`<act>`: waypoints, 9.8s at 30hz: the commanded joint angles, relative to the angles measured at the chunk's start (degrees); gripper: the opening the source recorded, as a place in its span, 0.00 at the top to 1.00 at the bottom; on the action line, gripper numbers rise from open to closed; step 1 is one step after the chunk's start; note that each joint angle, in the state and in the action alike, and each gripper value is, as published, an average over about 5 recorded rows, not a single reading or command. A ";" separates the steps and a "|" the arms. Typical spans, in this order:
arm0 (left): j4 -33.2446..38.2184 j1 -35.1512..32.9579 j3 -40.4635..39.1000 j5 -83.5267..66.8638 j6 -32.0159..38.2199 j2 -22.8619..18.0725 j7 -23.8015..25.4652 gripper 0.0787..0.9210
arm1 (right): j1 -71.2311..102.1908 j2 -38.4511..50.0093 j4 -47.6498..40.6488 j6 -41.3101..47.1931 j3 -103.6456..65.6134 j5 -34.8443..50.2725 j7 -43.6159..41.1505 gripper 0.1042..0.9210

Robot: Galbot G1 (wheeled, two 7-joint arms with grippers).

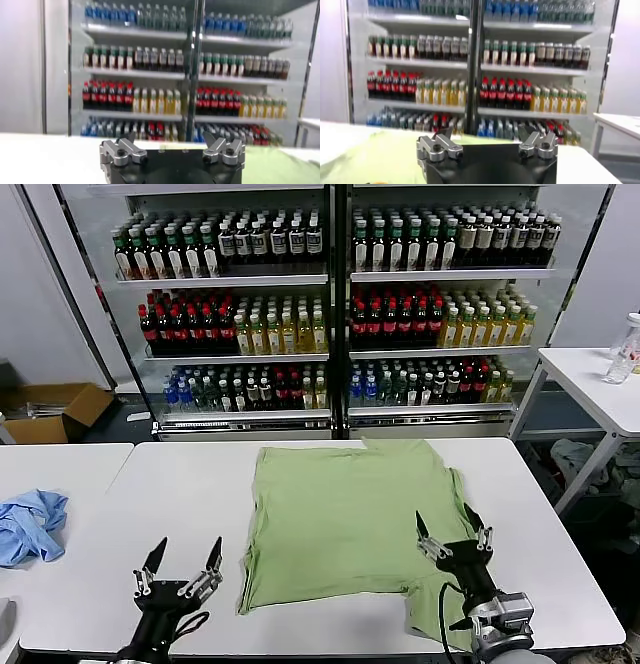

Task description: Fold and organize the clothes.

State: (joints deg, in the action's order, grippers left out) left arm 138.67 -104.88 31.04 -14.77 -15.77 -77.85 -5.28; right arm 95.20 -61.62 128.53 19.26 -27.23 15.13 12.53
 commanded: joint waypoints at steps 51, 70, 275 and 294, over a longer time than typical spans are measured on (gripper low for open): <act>-14.89 11.46 -10.87 -4.96 -12.01 2.67 -3.55 0.98 | 9.81 5.88 2.99 2.32 -7.17 18.55 -0.79 0.99; -12.87 17.63 -4.88 -17.51 -6.30 9.15 -1.75 0.99 | -23.14 13.83 -12.15 1.68 1.61 20.75 -0.77 1.00; -25.63 29.20 -10.40 -23.63 -8.72 18.64 -0.54 0.88 | -13.32 -0.62 -7.30 13.77 -1.93 14.18 -0.86 0.92; -31.10 27.24 -14.30 -4.44 -4.20 8.56 -12.01 0.23 | -11.52 -0.75 -5.98 11.12 -0.36 12.75 -1.37 0.25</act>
State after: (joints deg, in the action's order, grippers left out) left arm 110.55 -76.87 17.82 -26.57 -20.82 -65.35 -13.44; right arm 81.92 -62.07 121.33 30.79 -28.16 29.44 11.18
